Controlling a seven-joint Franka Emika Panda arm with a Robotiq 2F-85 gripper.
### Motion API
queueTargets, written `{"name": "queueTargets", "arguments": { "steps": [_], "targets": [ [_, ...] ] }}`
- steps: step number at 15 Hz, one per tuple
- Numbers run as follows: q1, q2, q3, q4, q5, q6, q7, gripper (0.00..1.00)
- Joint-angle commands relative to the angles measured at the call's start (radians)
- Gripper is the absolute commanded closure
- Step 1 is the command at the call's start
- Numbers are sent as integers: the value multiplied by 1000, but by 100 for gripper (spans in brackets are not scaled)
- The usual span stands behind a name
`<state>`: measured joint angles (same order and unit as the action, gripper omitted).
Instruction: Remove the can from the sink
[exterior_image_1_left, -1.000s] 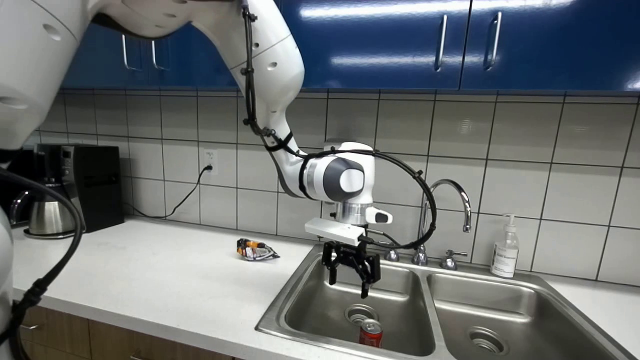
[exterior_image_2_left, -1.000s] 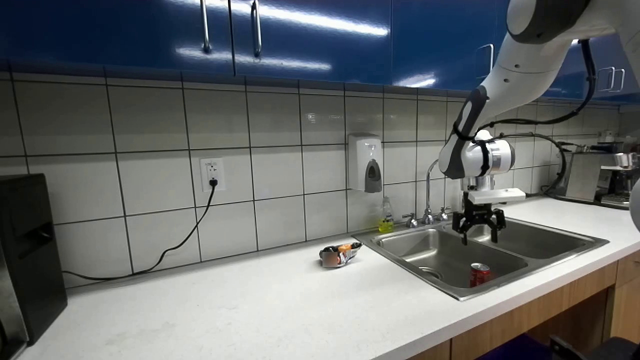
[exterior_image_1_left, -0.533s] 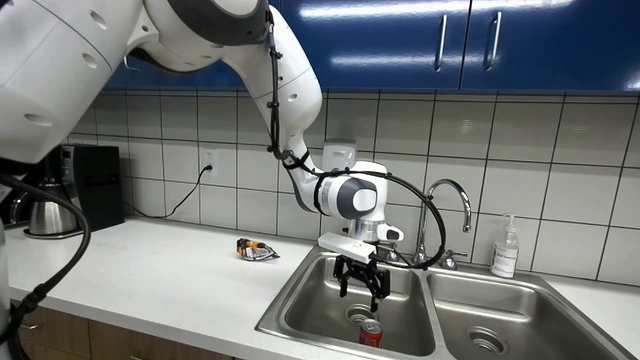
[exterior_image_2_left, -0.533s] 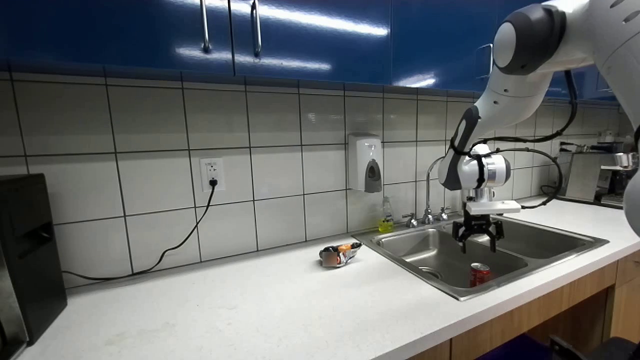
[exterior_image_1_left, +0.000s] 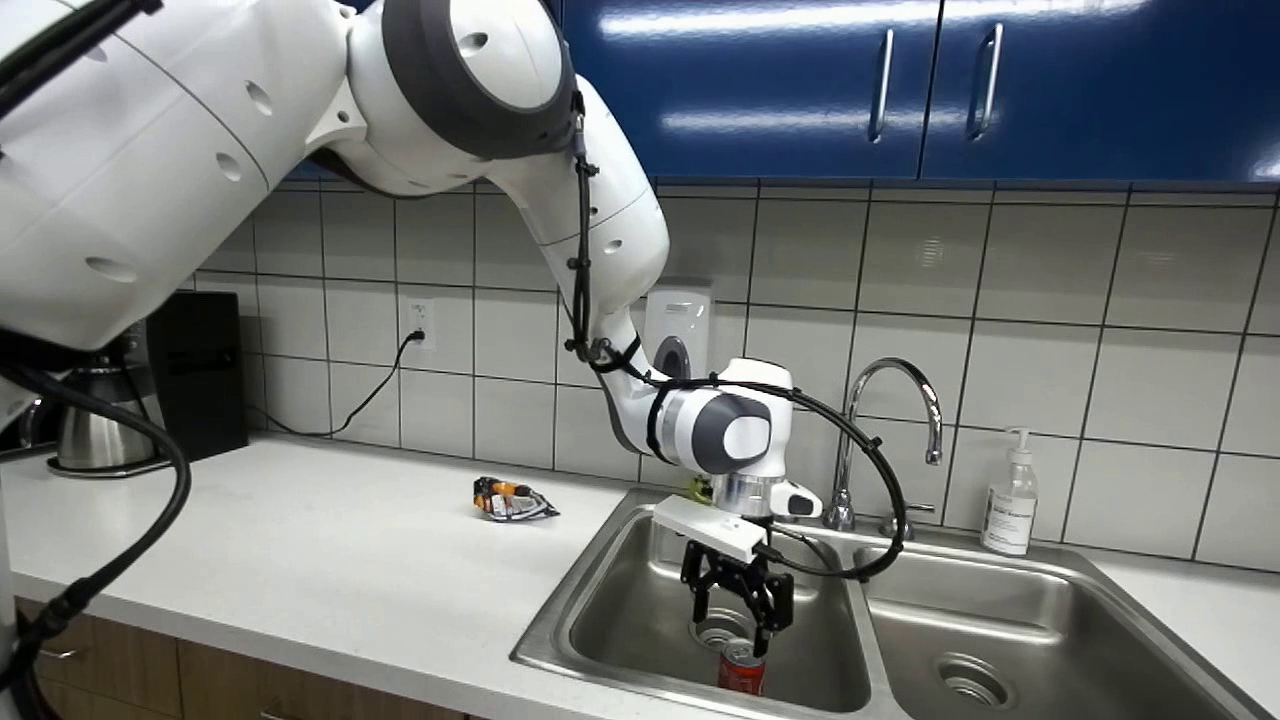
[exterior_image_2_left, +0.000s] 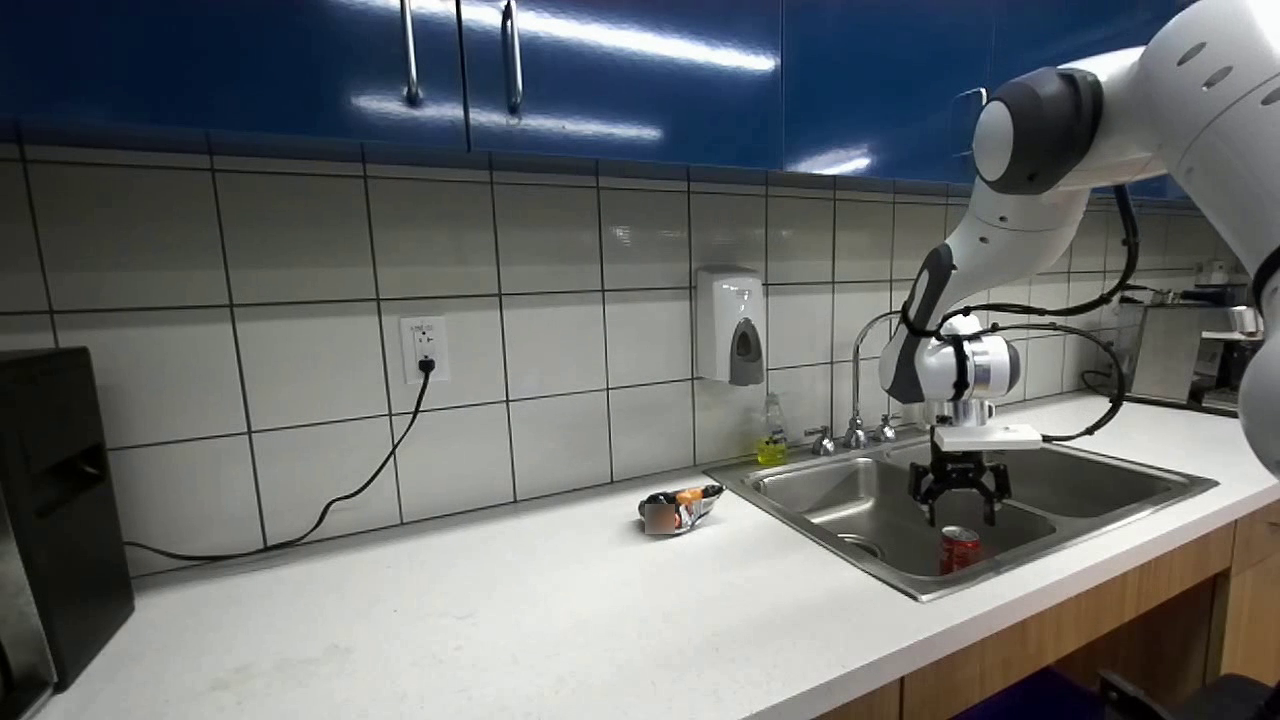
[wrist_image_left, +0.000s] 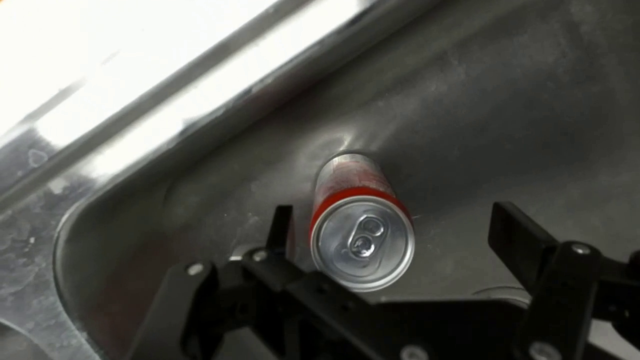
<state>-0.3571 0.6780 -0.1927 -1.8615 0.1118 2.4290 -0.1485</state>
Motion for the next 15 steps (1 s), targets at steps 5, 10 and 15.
{"name": "queueTargets", "arguments": {
  "steps": [5,10,15],
  "targets": [
    [-54,75,31,100,22,-17,-13,0],
    [-59,115,39,147,22,-33,-12,0],
    [-61,149,44,177,19,-44,-11,0]
  ]
}}
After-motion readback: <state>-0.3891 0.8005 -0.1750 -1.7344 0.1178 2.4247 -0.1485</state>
